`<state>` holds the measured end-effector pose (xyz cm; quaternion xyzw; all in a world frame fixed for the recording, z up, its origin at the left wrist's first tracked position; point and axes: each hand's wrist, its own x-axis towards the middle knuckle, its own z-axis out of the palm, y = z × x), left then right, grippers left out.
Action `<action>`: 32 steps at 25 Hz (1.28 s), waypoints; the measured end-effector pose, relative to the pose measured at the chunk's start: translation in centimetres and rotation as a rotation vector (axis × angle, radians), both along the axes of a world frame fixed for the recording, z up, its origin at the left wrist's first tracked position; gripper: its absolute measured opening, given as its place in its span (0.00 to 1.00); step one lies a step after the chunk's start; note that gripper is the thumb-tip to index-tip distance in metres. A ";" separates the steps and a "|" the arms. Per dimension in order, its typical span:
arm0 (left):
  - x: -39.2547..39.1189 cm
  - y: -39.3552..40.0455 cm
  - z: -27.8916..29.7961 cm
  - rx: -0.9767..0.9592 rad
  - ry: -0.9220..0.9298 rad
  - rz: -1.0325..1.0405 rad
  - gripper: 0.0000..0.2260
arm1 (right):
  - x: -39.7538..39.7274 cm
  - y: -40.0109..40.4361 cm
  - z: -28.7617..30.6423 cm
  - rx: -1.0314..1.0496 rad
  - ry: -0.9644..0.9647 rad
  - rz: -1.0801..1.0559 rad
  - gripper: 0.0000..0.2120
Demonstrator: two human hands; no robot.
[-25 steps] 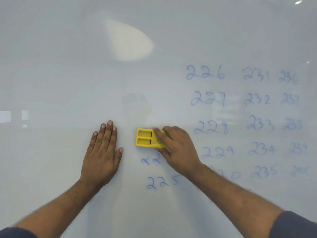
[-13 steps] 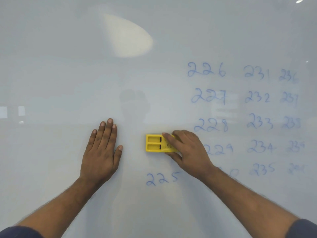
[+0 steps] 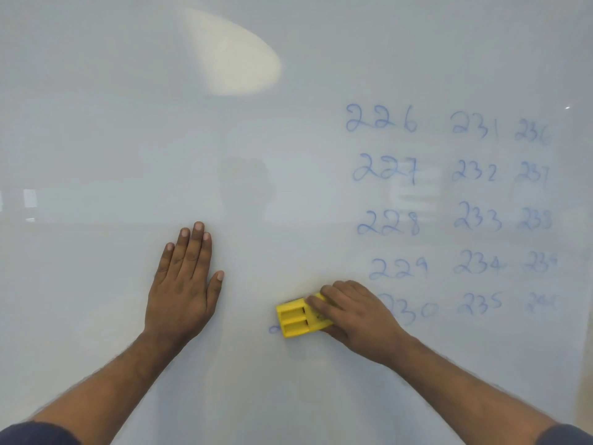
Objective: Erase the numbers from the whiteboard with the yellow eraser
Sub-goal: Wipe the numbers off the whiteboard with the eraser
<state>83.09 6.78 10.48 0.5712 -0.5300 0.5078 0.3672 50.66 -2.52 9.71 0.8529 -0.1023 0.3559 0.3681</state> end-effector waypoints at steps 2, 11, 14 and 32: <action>-0.2 0.0 0.0 0.002 0.015 -0.005 0.29 | -0.1 0.0 1.7 0.081 -0.125 -0.027 0.21; -0.4 0.3 -0.4 0.012 0.023 0.003 0.29 | 4.5 1.4 -1.6 0.058 -0.019 0.086 0.21; -0.1 0.6 -0.4 0.039 0.005 0.025 0.30 | 1.7 0.2 -2.3 -0.023 0.137 0.080 0.18; -4.4 0.3 3.8 0.011 -0.013 -0.012 0.30 | -2.8 -0.7 10.8 0.117 -0.353 0.088 0.26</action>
